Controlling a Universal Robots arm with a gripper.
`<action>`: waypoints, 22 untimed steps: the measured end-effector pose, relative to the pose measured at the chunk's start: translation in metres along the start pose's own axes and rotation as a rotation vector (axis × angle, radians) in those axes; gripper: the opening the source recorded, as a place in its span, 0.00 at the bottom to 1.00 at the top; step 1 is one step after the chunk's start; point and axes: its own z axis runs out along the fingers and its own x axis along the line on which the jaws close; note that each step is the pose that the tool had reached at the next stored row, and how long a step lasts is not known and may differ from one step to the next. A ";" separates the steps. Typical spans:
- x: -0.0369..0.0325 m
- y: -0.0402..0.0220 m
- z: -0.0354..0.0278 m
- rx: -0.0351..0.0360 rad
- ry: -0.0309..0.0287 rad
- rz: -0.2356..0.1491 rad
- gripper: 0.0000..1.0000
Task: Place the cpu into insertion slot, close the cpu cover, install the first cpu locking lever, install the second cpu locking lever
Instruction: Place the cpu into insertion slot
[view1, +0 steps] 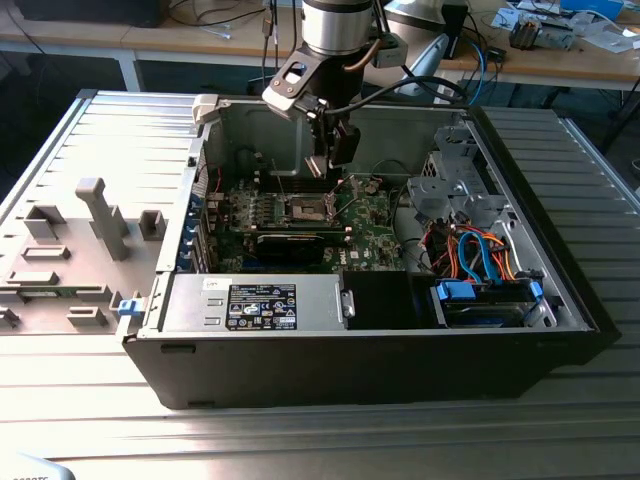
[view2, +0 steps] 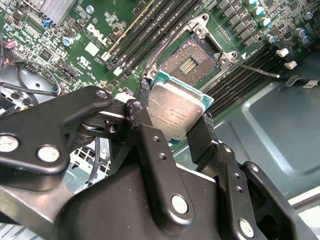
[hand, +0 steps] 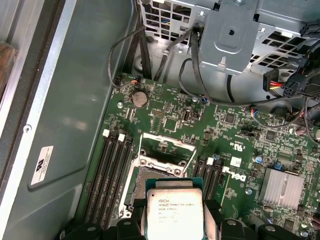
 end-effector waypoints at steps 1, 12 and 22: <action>0.0000 0.0000 0.0000 0.0000 -0.0001 0.001 0.55; 0.0000 0.0000 0.0000 0.0001 -0.0004 0.012 0.55; 0.0000 0.0000 0.0001 0.0008 -0.0030 0.060 0.55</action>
